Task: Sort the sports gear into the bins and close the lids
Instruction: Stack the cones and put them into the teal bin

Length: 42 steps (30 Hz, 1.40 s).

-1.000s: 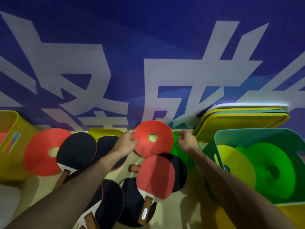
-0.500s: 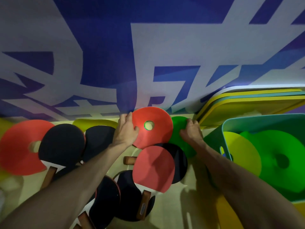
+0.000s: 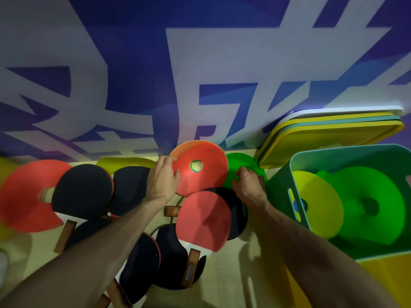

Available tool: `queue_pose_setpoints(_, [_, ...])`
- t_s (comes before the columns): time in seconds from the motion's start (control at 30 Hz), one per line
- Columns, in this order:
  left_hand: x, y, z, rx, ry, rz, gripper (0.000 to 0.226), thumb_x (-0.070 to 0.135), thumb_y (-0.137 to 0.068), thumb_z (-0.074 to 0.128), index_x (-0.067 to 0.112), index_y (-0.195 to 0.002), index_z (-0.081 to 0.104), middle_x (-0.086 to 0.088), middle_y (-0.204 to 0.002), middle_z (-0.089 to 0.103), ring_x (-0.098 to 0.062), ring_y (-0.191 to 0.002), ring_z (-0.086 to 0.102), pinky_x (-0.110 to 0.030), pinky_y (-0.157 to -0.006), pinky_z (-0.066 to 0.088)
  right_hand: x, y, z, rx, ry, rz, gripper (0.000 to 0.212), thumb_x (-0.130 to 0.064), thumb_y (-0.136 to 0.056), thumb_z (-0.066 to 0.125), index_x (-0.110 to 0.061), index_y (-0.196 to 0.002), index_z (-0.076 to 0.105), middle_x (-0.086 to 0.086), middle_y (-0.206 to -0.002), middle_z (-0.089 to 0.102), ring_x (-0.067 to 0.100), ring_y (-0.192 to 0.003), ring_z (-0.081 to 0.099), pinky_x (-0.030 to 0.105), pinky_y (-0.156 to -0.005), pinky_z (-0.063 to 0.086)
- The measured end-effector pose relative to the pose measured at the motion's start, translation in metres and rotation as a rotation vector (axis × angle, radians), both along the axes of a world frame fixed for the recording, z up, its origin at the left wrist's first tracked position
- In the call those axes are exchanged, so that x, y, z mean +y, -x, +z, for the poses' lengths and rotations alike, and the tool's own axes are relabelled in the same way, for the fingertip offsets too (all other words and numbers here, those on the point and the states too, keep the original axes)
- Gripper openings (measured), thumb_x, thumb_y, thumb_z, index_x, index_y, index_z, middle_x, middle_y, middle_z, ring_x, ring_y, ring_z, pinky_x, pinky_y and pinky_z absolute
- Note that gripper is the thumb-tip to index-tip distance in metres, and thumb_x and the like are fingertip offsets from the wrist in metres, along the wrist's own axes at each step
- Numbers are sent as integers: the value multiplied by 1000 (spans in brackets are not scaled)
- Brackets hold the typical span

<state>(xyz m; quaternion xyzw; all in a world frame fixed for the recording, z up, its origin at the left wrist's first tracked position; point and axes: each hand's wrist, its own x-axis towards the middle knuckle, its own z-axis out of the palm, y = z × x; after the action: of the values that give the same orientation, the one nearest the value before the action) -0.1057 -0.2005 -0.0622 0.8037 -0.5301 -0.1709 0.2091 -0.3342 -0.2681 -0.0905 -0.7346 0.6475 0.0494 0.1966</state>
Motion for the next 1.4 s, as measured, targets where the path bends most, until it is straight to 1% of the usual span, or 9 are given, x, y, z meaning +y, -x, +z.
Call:
queue_pose_setpoints(0.07, [-3,-4,2,-2,-7,13,25,15,-89,60,10,-113,61,-8,-110,59,-26,-101,59,-38,-85,48,-1,0,0,38,-28,5,33,-25,-86,53,-14,-117,54,10,-118,62,28,-116,54,42,-104,30])
queue_pose_setpoints(0.2, [-10,-11,5,-30,-66,0,22,19,-92,59,9,-109,67,-10,-103,61,-28,-94,61,-37,-77,50,-3,1,11,86,-64,-32,25,-12,-85,47,-14,-108,57,12,-114,64,29,-115,55,42,-106,24])
queue_pose_setpoints(0.43, [-8,-24,27,16,41,26,15,21,-89,63,9,-94,70,-10,-94,66,-28,-86,63,-39,-73,52,9,0,25,147,37,36,18,-15,-88,49,-16,-103,59,10,-109,65,28,-109,58,40,-99,28])
queue_pose_setpoints(0.73, [12,-29,70,70,187,15,12,20,-87,67,9,-91,71,-6,-92,69,-20,-83,64,-32,-73,53,11,-9,83,234,269,152,27,-12,-87,47,-14,-112,58,7,-117,60,27,-114,52,39,-92,34])
queue_pose_setpoints(0.93, [20,-38,114,66,301,79,12,18,-88,64,8,-90,70,-10,-92,69,-26,-85,64,-33,-73,50,18,-13,132,156,310,164,25,-21,-90,50,-13,-111,60,9,-117,61,28,-113,54,37,-93,34])
queue_pose_setpoints(1.03, [27,-36,139,128,351,166,13,20,-88,64,9,-90,71,-10,-90,72,-27,-87,65,-31,-73,48,25,-14,160,62,339,132,23,-22,-91,50,-13,-110,60,10,-115,61,28,-112,55,37,-92,32])
queue_pose_setpoints(1.17, [33,-31,158,295,404,264,11,22,-86,66,13,-87,71,-7,-83,71,-27,-81,67,-38,-77,56,30,-2,202,-52,458,85,24,-18,-91,50,-14,-112,62,9,-114,63,28,-113,54,37,-92,31])
queue_pose_setpoints(1.3, [33,-5,173,504,423,276,6,22,-85,67,16,-84,66,-6,-82,68,-26,-74,68,-47,-68,59,32,30,233,-100,577,26,23,-18,-91,53,-15,-112,62,8,-116,63,27,-114,54,37,-92,31])
queue_pose_setpoints(1.4, [30,34,181,632,431,226,7,18,-87,66,12,-84,63,-9,-80,65,-26,-68,67,-43,-58,60,34,66,246,-110,649,-23,22,-19,-90,54,-15,-110,62,8,-115,63,27,-113,55,37,-91,32])
